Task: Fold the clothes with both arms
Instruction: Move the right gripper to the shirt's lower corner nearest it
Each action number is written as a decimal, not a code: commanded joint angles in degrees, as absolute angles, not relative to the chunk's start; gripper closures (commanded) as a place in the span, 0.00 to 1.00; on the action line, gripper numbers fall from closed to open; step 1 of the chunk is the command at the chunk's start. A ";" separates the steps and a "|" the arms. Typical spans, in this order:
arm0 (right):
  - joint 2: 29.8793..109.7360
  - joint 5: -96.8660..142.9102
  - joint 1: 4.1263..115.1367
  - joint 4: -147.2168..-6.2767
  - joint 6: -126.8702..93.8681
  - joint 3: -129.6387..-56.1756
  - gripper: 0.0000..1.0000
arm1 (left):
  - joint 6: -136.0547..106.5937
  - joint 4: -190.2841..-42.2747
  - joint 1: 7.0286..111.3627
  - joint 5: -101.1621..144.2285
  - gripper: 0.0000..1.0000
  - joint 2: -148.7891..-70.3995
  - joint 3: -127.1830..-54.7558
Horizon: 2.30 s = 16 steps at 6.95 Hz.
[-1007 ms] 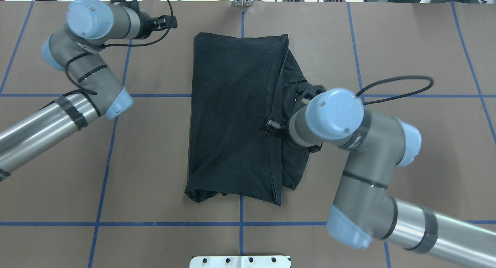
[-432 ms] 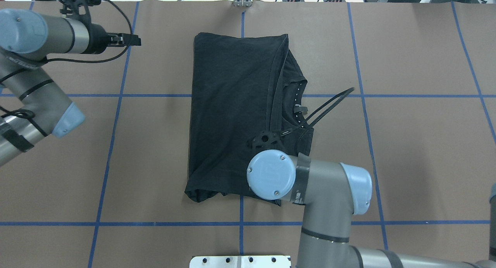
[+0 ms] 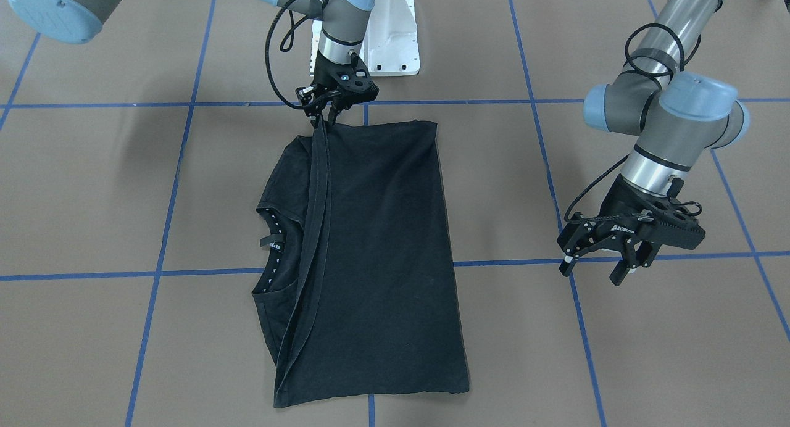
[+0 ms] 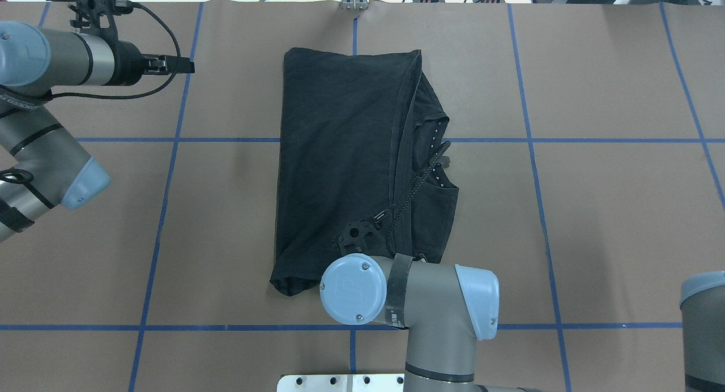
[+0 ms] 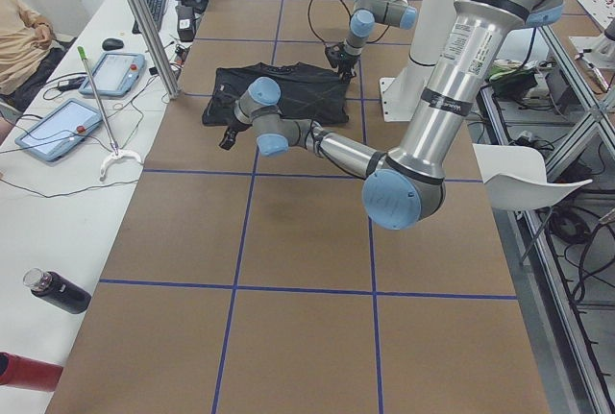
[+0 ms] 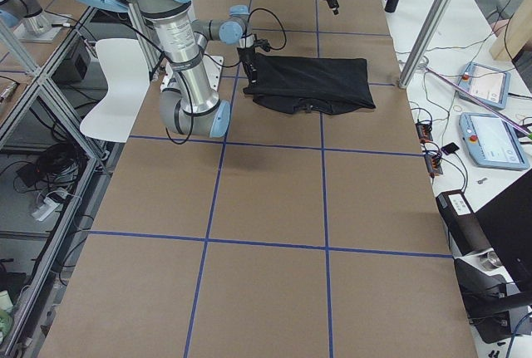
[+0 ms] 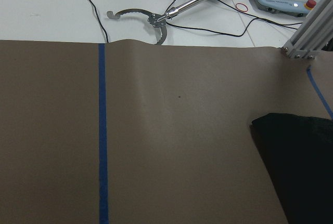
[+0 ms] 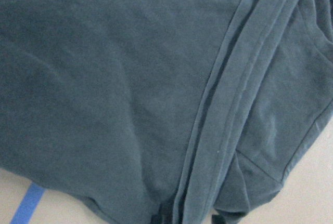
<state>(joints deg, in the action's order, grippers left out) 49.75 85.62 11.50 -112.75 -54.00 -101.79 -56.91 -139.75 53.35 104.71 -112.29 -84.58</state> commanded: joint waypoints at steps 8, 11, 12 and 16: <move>50.18 85.16 10.72 -113.29 -52.47 -100.37 1.00 | -57.13 -139.75 53.17 104.50 0.00 -112.32 -84.64; 52.54 91.14 15.99 -117.16 -50.78 -106.16 1.00 | -59.13 -139.83 53.00 104.33 0.00 -112.85 -84.73; 54.65 93.93 16.00 -116.55 -61.59 -106.17 1.00 | -60.02 -139.83 52.91 104.41 0.00 -112.85 -84.81; 60.10 97.54 15.99 -102.86 -79.98 -106.52 0.80 | -60.03 -139.83 52.82 104.41 0.00 -112.85 -84.73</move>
<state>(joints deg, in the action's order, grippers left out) 57.90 95.92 15.60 -107.40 -77.58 -106.50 -60.02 -139.83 52.88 104.41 -112.93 -84.80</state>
